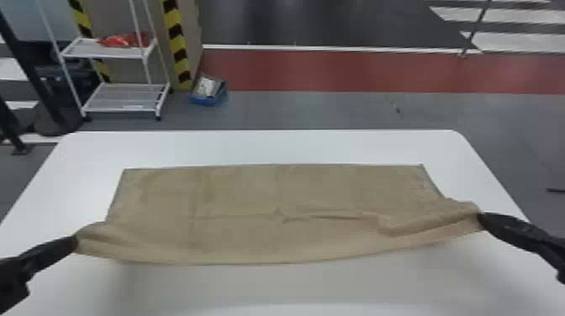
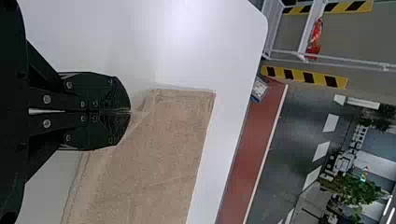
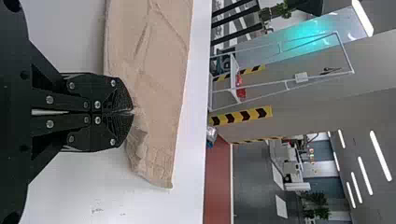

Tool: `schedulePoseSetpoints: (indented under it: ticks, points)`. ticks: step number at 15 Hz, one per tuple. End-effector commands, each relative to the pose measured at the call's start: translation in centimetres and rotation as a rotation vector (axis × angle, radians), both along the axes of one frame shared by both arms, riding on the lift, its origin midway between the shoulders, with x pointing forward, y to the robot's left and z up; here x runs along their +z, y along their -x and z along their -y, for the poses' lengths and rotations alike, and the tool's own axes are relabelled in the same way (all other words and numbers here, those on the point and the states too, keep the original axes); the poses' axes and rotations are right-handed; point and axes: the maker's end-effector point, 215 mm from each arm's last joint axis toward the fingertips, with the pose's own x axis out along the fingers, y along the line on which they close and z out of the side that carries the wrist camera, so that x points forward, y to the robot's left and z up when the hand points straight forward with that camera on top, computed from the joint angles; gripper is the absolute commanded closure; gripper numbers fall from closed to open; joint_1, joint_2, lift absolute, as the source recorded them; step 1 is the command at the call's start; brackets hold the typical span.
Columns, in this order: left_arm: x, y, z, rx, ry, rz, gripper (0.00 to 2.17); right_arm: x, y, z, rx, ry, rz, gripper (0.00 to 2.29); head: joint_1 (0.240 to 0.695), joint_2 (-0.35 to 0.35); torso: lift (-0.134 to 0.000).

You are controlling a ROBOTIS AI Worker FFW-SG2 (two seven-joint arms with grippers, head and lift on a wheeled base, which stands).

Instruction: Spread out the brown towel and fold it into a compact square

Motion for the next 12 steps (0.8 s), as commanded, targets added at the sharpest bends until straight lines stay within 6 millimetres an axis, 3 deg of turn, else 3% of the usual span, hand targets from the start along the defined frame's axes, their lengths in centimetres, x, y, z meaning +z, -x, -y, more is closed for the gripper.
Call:
schedulePoseSetpoints:
  ticks: [1,7,8,9,11,12]
  points:
    - [-0.5,0.2,-0.5,0.009,-0.012,-0.014,1.76,-0.5,0.0,0.0,-0.001,0.003,-0.010,1.39,0.695,-0.040,-0.120]
    - [-2.4,1.9,-1.4,0.017,-0.032,-0.064,1.72,-1.2,1.2,0.4,0.000,0.007,-0.014,1.38,0.695,-0.030,-0.120]
    - [-2.5,2.2,-1.7,0.019,-0.036,-0.067,1.51,-1.3,1.4,0.3,0.001,0.009,-0.011,1.33,0.695,-0.030,-0.120]
    - [-2.5,2.3,-1.8,0.018,-0.035,-0.066,1.25,-1.2,1.5,0.4,-0.001,0.009,-0.007,1.06,0.695,-0.028,-0.120]
    - [-1.8,2.6,-2.6,0.012,-0.028,-0.025,0.30,-1.4,1.9,0.6,-0.002,0.025,0.002,0.43,0.695,-0.026,-0.120]
    - [-1.7,2.8,-3.0,0.018,-0.016,-0.011,0.08,-1.5,2.1,0.9,-0.005,0.034,0.009,0.15,0.695,-0.025,-0.120]
